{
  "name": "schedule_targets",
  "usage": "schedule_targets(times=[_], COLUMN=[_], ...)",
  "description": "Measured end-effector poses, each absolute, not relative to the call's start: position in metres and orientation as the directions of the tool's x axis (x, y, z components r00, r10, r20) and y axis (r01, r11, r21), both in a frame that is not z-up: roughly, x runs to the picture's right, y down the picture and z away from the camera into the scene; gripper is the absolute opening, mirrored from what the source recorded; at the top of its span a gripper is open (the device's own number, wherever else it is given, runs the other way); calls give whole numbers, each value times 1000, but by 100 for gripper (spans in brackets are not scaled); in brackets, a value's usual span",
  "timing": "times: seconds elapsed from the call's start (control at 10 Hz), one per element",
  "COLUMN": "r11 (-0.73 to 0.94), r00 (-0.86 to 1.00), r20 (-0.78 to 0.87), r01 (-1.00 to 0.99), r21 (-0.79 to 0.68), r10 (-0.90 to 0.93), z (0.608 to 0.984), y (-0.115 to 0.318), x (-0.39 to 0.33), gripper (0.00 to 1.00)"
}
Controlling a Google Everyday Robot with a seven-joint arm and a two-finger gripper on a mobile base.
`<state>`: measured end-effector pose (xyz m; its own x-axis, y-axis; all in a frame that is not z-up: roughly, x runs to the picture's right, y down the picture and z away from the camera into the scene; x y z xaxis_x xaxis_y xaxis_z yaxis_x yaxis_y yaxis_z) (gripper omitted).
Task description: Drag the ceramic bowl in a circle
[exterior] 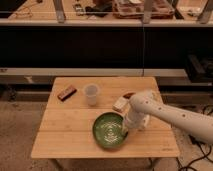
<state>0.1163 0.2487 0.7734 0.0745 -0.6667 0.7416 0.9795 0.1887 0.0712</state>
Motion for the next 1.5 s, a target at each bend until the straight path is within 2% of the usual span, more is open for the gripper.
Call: schedule_targets(times=[0.2, 0.4, 0.7, 0.9, 1.0, 1.3, 1.5], r11=[75, -28, -39, 10, 59, 182, 246], r00=[-38, -161, -234, -217, -174, -24, 63], r20=[707, 672, 674, 694, 714, 768, 777], r01=[989, 978, 956, 952, 956, 966, 962], r21=[129, 205, 291, 307, 288, 182, 121], r10=[-706, -723, -701, -686, -678, -640, -627], z=[746, 724, 723, 738, 761, 818, 837], y=[263, 269, 262, 244, 230, 208, 198], x=[95, 42, -41, -72, -79, -48, -16], gripper=[0, 0, 0, 0, 0, 0, 0])
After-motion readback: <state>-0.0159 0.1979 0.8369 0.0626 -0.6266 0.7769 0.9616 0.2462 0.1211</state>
